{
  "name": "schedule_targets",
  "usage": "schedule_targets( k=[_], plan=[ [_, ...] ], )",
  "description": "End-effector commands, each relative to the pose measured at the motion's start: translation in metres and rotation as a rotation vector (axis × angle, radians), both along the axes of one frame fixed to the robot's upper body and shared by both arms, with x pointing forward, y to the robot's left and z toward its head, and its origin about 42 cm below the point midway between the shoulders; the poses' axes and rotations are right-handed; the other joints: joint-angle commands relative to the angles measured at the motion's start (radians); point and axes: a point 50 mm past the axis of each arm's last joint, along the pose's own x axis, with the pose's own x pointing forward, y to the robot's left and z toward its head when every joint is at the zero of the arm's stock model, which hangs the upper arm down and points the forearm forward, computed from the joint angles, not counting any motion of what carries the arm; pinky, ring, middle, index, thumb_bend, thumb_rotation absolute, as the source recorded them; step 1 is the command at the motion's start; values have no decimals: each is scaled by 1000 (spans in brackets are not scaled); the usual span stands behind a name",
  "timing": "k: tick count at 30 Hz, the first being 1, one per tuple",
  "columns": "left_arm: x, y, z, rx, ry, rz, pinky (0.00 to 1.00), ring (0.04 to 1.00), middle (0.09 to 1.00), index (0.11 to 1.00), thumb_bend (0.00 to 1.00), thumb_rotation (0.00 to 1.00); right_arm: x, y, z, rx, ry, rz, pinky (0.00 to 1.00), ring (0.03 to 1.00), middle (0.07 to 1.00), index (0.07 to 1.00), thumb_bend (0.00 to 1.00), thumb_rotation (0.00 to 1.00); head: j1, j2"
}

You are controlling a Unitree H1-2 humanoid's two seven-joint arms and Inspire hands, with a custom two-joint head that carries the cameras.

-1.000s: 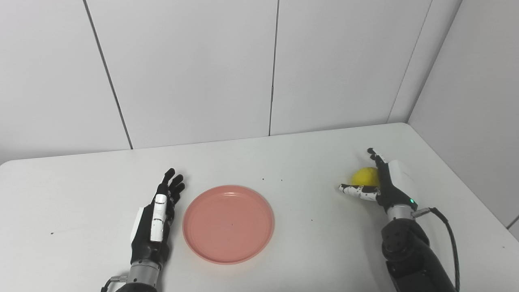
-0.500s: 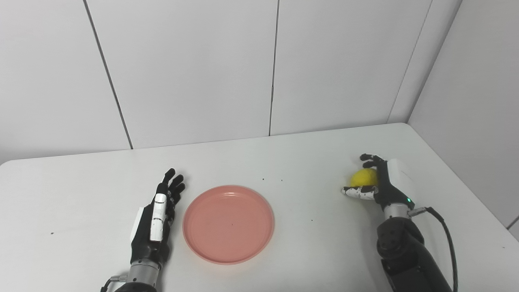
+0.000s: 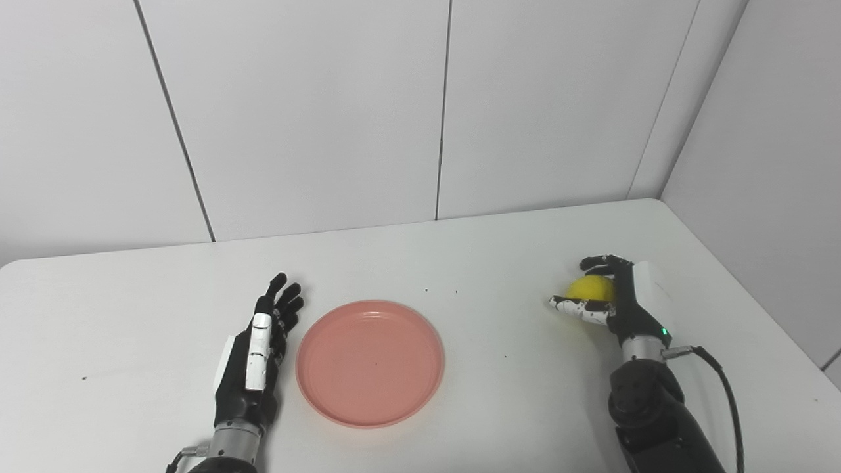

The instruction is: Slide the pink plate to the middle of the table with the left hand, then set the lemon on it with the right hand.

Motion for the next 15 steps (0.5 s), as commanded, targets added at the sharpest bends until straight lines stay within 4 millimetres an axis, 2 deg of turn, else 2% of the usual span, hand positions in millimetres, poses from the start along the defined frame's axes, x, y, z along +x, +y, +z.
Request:
schedule_targets(
  k=[1,5,11,15],
  plan=[
    [6,-5,15,-19,-78,-7,973,930,924,925,660,1000,5,-3,20,-34,-109,0,340,484,529,551,461,0,1,-1],
    [6,-6,14,-22,-77,-4,971,930,922,922,667,1000,4,-3,20,-32,-161,2,300,432,539,515,484,0,7,-1],
    [5,-11,14,-23,-83,2,958,928,922,926,645,1000,2,-1,26,-55,-270,16,299,417,530,482,488,0,41,0],
    [5,-16,10,-18,-92,7,941,925,924,928,633,1000,-2,11,37,-28,-358,67,302,418,530,459,488,0,88,-2]
  ],
)
